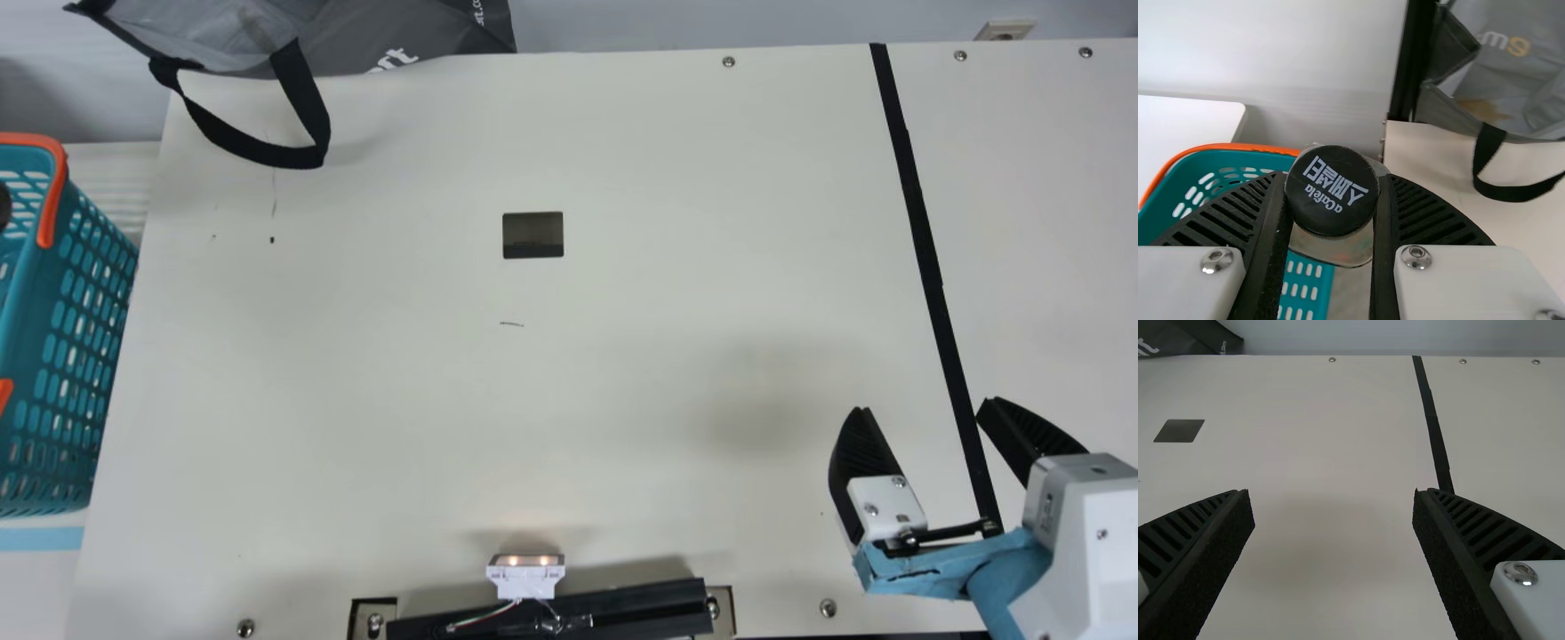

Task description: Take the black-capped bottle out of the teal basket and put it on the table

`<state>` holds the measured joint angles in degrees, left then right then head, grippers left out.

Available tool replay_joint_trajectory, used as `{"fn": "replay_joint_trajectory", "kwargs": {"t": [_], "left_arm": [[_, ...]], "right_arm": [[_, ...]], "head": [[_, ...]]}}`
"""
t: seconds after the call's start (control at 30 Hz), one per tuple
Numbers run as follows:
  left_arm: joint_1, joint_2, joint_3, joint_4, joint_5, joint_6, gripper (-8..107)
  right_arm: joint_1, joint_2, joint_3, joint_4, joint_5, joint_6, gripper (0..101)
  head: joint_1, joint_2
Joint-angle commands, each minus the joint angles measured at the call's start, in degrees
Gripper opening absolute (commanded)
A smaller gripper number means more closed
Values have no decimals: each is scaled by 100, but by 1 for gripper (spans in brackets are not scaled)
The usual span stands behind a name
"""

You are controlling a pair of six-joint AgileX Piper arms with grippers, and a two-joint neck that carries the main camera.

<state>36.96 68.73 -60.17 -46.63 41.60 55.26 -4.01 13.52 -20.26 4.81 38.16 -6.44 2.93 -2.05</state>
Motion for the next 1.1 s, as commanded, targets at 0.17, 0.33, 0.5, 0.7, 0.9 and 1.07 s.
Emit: {"fn": "replay_joint_trajectory", "kwargs": {"t": [0.17, 0.33, 0.5, 0.7, 0.9, 1.07], "left_arm": [[-945, -241, 235, 380, -372, -602, 0], [-1603, -333, 381, 766, -659, -1106, 0], [-2227, -386, 499, 1214, -912, -1659, 0], [-2871, -408, 596, 1738, -1132, -2322, 0], [-3455, -393, 635, 2256, -1280, -2994, 0], [-3940, -375, 640, 2682, -1334, -3554, 0]], "right_arm": [[0, 0, 0, 0, 0, 0, 91], [0, 0, 0, 0, 0, 0, 91], [0, 0, 0, 0, 0, 0, 91], [0, 0, 0, 0, 0, 0, 91], [0, 0, 0, 0, 0, 0, 91], [0, 0, 0, 0, 0, 0, 91]], "head": [[-21, 47], [-21, 47], [-21, 47], [-21, 47], [-21, 47], [-21, 47]]}}
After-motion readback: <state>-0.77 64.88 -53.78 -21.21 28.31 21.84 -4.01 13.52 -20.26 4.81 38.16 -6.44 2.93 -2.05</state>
